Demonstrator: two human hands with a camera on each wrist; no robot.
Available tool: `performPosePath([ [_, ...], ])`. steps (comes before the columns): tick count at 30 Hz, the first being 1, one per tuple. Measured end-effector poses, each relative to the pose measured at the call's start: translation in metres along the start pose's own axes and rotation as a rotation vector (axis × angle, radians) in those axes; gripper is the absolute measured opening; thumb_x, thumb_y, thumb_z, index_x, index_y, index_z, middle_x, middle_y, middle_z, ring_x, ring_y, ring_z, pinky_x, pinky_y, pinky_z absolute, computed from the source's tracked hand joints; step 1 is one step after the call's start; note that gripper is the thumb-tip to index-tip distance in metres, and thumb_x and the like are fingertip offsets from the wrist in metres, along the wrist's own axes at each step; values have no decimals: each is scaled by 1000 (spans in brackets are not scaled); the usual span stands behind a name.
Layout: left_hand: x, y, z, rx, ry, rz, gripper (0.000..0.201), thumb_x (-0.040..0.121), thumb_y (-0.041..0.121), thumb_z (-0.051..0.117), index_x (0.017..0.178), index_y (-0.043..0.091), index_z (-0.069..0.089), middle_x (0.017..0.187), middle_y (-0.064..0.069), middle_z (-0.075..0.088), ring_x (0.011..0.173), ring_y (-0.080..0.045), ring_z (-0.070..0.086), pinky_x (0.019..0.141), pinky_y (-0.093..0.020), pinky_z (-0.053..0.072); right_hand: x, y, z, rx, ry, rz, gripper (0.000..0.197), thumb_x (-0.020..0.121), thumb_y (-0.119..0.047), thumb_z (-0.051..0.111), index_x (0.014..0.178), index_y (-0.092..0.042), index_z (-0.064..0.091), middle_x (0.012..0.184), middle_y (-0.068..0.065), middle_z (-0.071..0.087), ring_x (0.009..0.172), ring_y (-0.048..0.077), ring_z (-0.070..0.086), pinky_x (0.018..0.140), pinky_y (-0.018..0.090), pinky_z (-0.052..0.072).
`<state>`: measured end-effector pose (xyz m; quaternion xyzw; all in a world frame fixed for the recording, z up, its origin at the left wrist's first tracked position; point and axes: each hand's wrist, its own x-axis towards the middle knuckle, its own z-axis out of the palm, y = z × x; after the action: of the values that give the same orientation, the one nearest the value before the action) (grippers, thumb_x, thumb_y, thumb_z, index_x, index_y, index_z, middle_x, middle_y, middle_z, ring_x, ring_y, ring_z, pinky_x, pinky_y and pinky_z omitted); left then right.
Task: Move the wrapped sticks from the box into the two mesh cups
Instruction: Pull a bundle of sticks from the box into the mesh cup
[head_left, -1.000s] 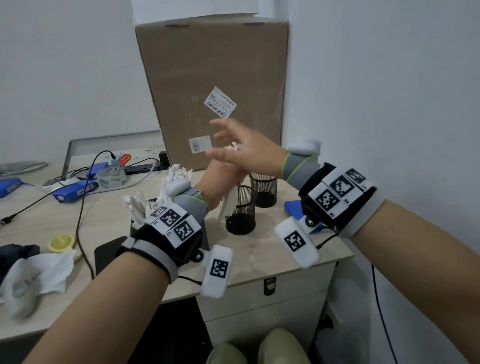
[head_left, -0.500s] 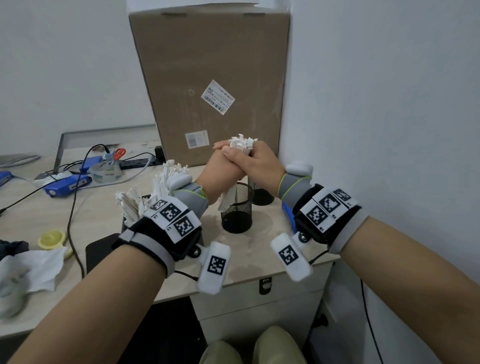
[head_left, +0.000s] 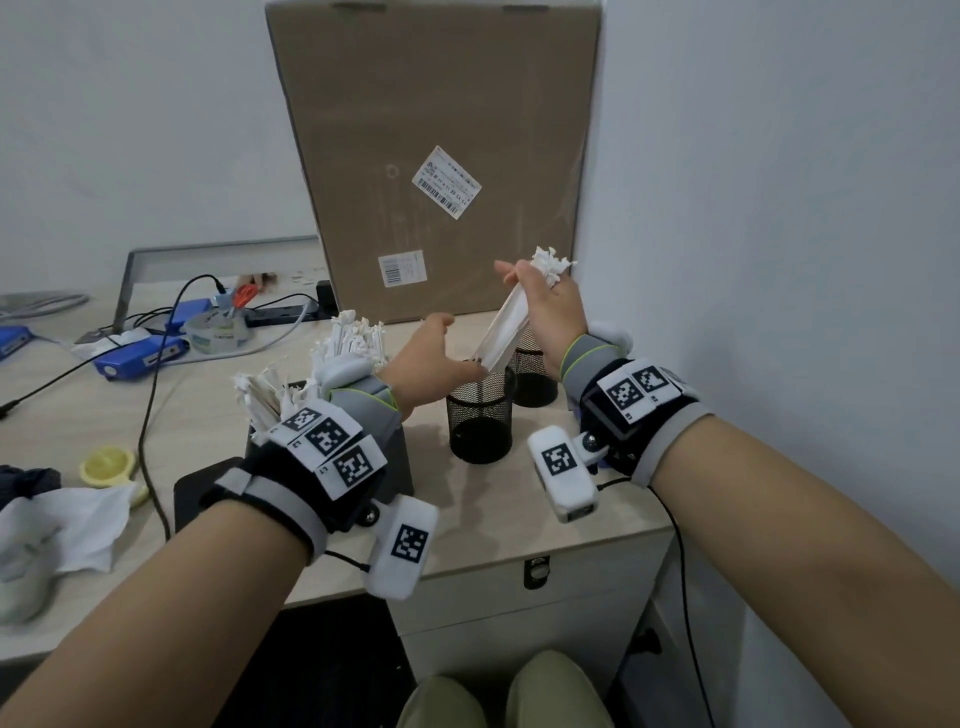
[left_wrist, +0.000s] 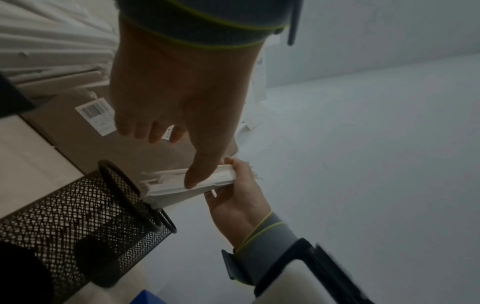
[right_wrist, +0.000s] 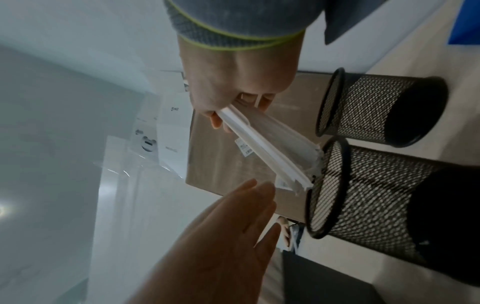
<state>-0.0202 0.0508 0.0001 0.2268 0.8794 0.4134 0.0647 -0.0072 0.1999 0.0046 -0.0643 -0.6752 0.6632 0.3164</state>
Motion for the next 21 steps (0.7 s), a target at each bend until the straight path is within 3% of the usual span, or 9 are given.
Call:
performPosePath([
  [2,-1,0,6,124,-97,-49,88,82,26,72,149,9,18,152,-9,30,133,-24,40,91,-26,36,0,8,3,-65,-11,21,31,92,-23,52,61,-22,55,107,1,72,103,15,62,81,18,42],
  [5,-2,-1,13,275,-170,-79,86,82,29,72,146,4,21,145,-13,39,127,-27,46,90,-31,41,-6,12,10,-117,-72,76,30,91,-19,52,62,-23,56,111,4,72,98,11,60,75,11,41],
  [9,-3,-6,20,341,-170,-92,90,79,33,74,145,3,21,146,-13,37,128,-27,44,88,-32,41,-13,19,16,-299,-183,195,21,88,-23,56,69,-18,63,102,10,71,99,24,61,75,27,39],
  [12,-3,-7,21,336,-152,-66,88,81,28,73,147,3,20,148,-14,34,130,-28,43,94,-33,42,-20,21,13,-449,-269,269,11,86,-23,60,80,-13,61,90,11,63,86,26,58,68,29,41],
  [16,-6,-7,19,328,-167,-43,81,83,22,71,145,3,23,145,-14,38,124,-29,47,92,-33,43,-24,26,10,-569,-280,290,12,85,-20,62,81,-14,53,97,11,62,91,27,60,77,32,47],
  [18,-8,-7,18,285,-176,-37,73,84,19,69,143,4,28,139,-14,44,111,-26,52,82,-31,44,-22,28,11,-508,-244,314,31,81,-19,67,107,-8,53,105,11,60,99,28,60,83,34,48],
  [21,-13,-6,15,206,-149,-26,66,85,17,66,141,8,33,137,-12,48,106,-22,51,79,-28,40,-20,26,9,-431,-193,348,72,79,-24,72,138,-11,33,127,9,49,116,26,51,94,33,43],
])
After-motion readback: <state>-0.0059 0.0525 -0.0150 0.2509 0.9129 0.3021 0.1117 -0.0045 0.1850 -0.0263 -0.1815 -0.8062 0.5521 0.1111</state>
